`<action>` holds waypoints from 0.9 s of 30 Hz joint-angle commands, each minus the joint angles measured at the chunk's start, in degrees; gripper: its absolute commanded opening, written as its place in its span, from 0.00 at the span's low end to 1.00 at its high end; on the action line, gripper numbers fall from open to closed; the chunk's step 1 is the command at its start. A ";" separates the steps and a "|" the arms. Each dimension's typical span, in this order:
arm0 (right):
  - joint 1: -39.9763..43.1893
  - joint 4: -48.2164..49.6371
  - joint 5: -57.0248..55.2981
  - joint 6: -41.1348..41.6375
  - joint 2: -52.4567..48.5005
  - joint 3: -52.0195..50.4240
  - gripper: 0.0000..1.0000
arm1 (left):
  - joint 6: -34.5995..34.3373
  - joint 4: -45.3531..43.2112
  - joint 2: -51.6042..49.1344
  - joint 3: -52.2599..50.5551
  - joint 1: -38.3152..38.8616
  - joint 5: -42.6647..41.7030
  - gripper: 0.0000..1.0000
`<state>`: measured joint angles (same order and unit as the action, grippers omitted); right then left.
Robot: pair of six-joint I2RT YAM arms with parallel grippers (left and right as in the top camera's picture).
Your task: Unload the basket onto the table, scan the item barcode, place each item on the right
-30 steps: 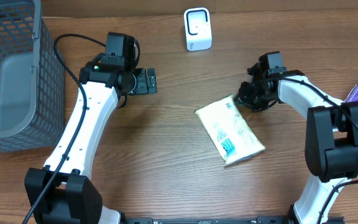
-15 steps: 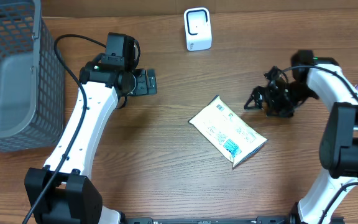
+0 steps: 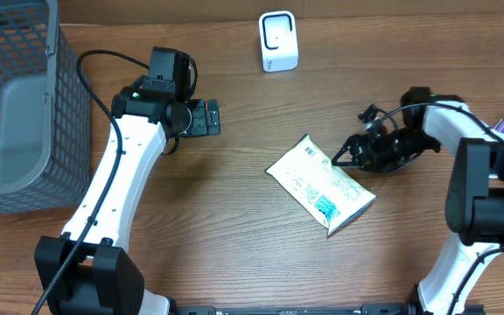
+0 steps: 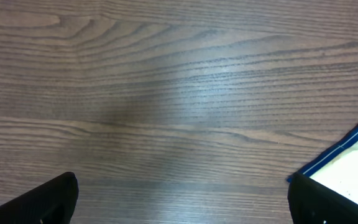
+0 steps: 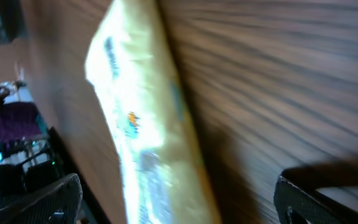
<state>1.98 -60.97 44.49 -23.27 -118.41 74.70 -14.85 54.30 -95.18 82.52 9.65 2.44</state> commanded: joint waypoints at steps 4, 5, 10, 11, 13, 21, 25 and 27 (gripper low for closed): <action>-6.23 0.68 1.73 -1.29 -2.86 -2.54 1.00 | -0.61 0.55 -0.31 0.46 -0.13 0.55 1.00; -6.84 0.68 1.64 -1.29 -2.89 -2.58 1.00 | -0.61 0.57 -0.31 0.46 -0.13 0.52 1.00; -8.79 1.60 0.55 -3.19 -2.97 -3.85 0.97 | -0.61 1.16 -0.31 0.46 -0.13 0.55 0.99; -8.76 2.03 0.09 -3.19 -3.02 -4.37 0.93 | -0.59 1.25 -0.31 0.46 -0.13 0.55 1.00; -8.76 2.93 -0.79 -3.19 -3.13 -5.77 0.86 | -0.59 1.36 -0.31 0.46 -0.13 0.57 1.00; -8.74 6.86 -1.99 -3.15 -3.21 -10.99 0.91 | -0.59 1.22 -0.31 0.46 -0.13 0.59 1.00; -8.79 9.25 -0.11 -0.70 -3.61 -10.99 0.98 | -0.59 1.22 -0.31 0.46 -0.13 0.70 1.00; -8.90 11.15 1.38 1.16 -4.66 -10.99 1.00 | -0.59 1.20 -0.31 0.46 -0.13 0.72 1.00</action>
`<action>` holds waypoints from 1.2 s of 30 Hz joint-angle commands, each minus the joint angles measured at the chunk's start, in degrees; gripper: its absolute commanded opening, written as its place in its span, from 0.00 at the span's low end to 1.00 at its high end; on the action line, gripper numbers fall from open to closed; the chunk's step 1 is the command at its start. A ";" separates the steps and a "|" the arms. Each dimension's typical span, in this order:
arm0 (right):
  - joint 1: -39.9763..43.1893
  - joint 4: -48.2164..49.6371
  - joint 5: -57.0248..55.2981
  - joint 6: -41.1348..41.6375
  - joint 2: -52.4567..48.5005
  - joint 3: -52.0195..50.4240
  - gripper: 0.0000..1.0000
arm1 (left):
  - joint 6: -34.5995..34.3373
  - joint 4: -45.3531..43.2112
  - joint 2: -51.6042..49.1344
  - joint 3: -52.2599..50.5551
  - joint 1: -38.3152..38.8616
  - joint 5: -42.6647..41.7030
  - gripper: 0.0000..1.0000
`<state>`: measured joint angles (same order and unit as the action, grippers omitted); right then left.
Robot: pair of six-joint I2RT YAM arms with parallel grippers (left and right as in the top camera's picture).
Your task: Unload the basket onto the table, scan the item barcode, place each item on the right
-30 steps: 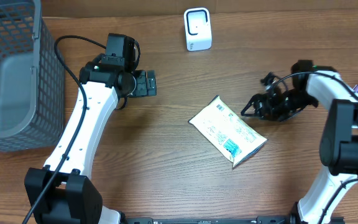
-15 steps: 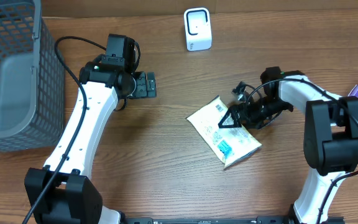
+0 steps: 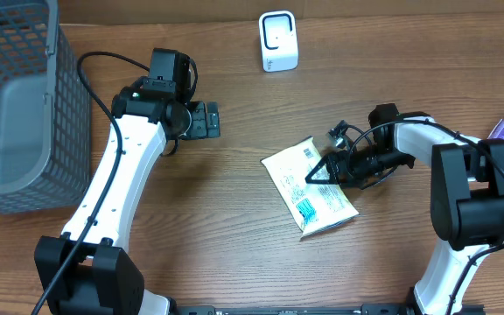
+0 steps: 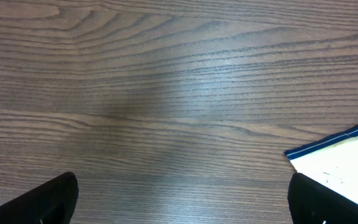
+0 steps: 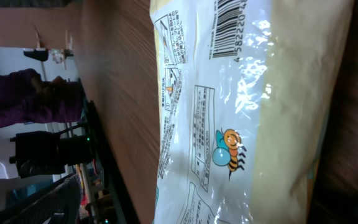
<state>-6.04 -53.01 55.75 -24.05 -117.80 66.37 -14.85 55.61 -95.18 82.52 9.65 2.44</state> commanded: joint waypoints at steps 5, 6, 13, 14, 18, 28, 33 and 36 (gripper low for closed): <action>-1.16 6.93 -9.99 8.22 -10.69 -2.67 0.96 | -0.59 -0.11 -0.31 0.46 -0.13 0.72 1.00; -1.25 7.54 -9.38 8.85 -11.87 -2.67 0.96 | -0.59 -0.13 -0.31 0.46 -0.13 0.74 1.00; -3.96 9.09 -9.73 8.92 -14.40 -2.60 0.66 | -0.57 -0.20 -0.31 0.46 -0.15 1.18 1.00; -4.46 9.29 -10.78 9.01 -14.40 -2.60 0.57 | -0.57 -0.20 -0.31 0.46 -0.15 1.18 1.00; -7.04 10.34 -15.87 10.86 -14.40 -2.01 0.18 | -0.57 -0.20 -0.31 0.46 -0.15 1.18 1.00; -7.19 11.10 -18.32 12.35 -14.21 -0.13 0.04 | -0.61 -0.20 -0.31 0.46 -0.15 1.09 1.00; -4.02 8.55 -18.45 12.04 -12.79 1.22 0.04 | 1.90 -0.96 -0.31 0.46 1.16 -8.41 1.00; -3.15 8.59 -18.43 12.07 -12.66 1.22 0.04 | 4.87 -1.03 -0.37 0.46 2.23 -14.64 1.00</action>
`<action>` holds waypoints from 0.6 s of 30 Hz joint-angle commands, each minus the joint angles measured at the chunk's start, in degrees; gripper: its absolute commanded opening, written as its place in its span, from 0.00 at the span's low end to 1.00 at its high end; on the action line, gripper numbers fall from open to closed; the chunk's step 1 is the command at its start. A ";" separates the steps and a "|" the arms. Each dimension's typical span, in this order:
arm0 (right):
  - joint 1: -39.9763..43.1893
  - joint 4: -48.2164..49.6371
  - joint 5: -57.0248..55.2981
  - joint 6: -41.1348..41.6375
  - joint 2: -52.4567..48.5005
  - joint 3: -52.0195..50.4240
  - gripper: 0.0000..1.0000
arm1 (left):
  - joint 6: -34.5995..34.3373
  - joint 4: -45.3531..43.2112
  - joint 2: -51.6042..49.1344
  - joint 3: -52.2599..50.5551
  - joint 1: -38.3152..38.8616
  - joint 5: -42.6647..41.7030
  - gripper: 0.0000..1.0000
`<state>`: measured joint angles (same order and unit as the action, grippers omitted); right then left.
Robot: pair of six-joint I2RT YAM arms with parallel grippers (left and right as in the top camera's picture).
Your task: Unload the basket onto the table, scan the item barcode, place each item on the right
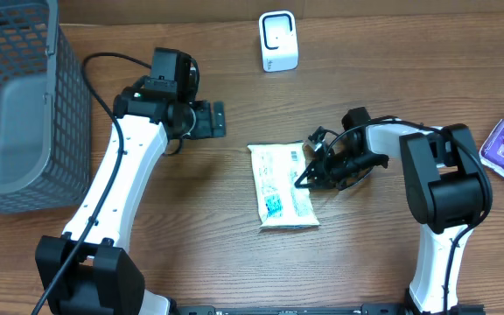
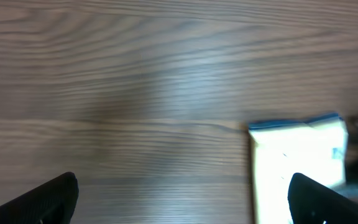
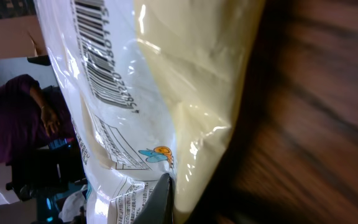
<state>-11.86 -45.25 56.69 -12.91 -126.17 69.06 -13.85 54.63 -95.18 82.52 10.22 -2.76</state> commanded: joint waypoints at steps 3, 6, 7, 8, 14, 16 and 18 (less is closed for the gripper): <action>2.71 0.90 -19.37 0.94 -4.28 -1.46 0.04 | 5.25 1.29 -0.42 0.44 2.01 -11.04 0.88; 2.71 1.07 -19.37 0.94 -4.28 -1.49 0.04 | 5.84 3.32 -0.42 0.44 1.90 -10.82 0.05; 2.71 1.05 -19.37 0.94 -4.28 -1.46 0.04 | 4.55 4.09 -0.42 0.31 1.90 -10.82 0.04; 2.71 1.05 -19.37 0.94 -4.28 -1.46 0.04 | 2.99 4.63 -0.42 0.00 1.92 -10.99 0.04; 2.71 1.31 -19.37 0.96 -4.28 -1.46 0.04 | 0.15 -7.28 -1.01 -10.67 5.92 -21.90 0.04; 2.73 1.22 -19.34 0.98 -4.28 -1.46 0.04 | -2.49 -12.46 -2.99 -15.87 6.88 -25.62 0.04; 2.71 1.25 -19.32 1.01 -4.28 -1.46 0.04 | -3.10 -14.67 -5.33 -17.86 7.08 -29.38 0.04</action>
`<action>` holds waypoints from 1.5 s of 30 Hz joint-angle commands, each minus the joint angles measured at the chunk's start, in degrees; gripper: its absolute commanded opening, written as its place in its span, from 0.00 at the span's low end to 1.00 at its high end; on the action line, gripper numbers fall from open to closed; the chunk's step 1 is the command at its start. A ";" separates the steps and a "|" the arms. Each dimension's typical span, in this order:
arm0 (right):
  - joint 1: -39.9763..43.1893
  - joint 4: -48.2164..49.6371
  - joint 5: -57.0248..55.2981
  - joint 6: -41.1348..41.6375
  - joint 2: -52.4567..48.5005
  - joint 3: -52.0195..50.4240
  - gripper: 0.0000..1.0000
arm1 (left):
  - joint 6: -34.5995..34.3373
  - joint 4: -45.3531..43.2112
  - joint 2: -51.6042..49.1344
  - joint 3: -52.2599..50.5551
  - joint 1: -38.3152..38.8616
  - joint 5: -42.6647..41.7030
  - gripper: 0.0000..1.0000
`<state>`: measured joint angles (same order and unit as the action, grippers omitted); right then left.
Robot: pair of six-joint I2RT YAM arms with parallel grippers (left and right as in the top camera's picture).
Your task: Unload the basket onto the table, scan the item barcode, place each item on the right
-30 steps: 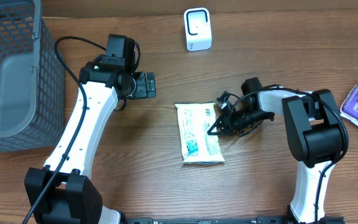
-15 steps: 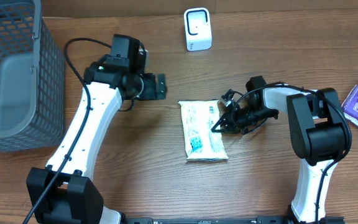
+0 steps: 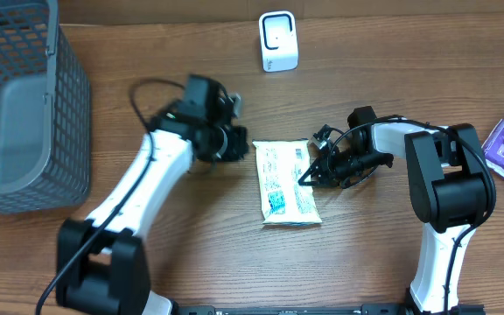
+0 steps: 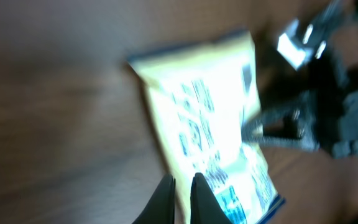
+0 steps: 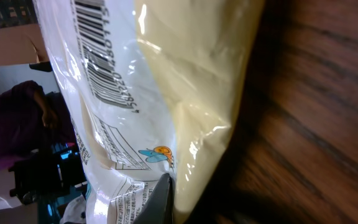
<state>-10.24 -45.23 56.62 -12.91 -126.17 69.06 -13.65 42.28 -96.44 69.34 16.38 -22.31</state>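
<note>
A pale yellow snack packet (image 3: 285,188) lies flat mid-table, print side up; its barcode (image 5: 101,50) shows in the right wrist view. My right gripper (image 3: 307,178) is shut on the packet's right edge, and a single dark fingertip (image 5: 161,198) shows against the wrapper (image 5: 185,93). My left gripper (image 3: 241,144) hovers by the packet's top-left corner. Its fingers (image 4: 166,196) are close together with nothing seen between them, over the packet's left side (image 4: 204,118). The white scanner (image 3: 278,41) stands at the table's back edge.
A grey mesh basket (image 3: 16,105) fills the far left. A purple pack lies at the right edge. Bare wood separates the packet from the scanner.
My left arm has swung right from the table's left-centre to the packet's top-left corner, and its fingers have gone from wide apart to together. The packet and right gripper barely moved.
The packet first lay diagonally at centre-right with my right gripper open beside it. Then the open fingers straddled its edge. Later the gripper was shut on it, with the packet turned upright and further left. Now my left gripper has come alongside.
</note>
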 commanded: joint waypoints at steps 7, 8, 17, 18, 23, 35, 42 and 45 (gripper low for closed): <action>1.09 1.20 -19.21 1.20 -4.28 -1.46 0.04 | -4.85 -5.25 -14.49 -5.09 0.94 -16.39 0.04; 1.09 1.16 -19.23 1.18 -4.28 -1.46 0.04 | -4.85 -5.25 -15.69 -5.09 0.94 -16.74 0.04; 1.09 -2.23 -12.22 2.27 -4.28 -1.49 1.00 | -5.27 -5.70 -20.65 -5.05 0.94 -18.21 0.04; 1.09 -2.67 -9.77 2.21 -4.28 -1.46 1.00 | -5.27 -5.77 -20.65 -5.05 0.94 -18.14 0.04; -0.28 -4.37 -4.24 2.03 -4.31 -1.49 1.00 | -5.27 -7.06 -20.68 -5.05 0.94 -17.75 0.04; -8.98 -1.60 -4.48 2.78 -4.37 -1.49 0.70 | -5.70 -8.07 -20.65 -5.05 0.92 -17.75 0.04; -5.84 -1.99 -6.01 4.15 -4.37 -1.49 0.14 | -5.70 -8.04 -20.65 -5.05 0.90 -17.73 0.04; -3.65 -1.92 -6.01 4.15 -4.37 -1.49 0.41 | -5.68 -8.00 -20.65 -5.05 0.90 -17.66 0.04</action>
<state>-16.64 -46.57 61.71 -13.43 -126.61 69.76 -18.52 34.41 -114.80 64.71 16.80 -42.30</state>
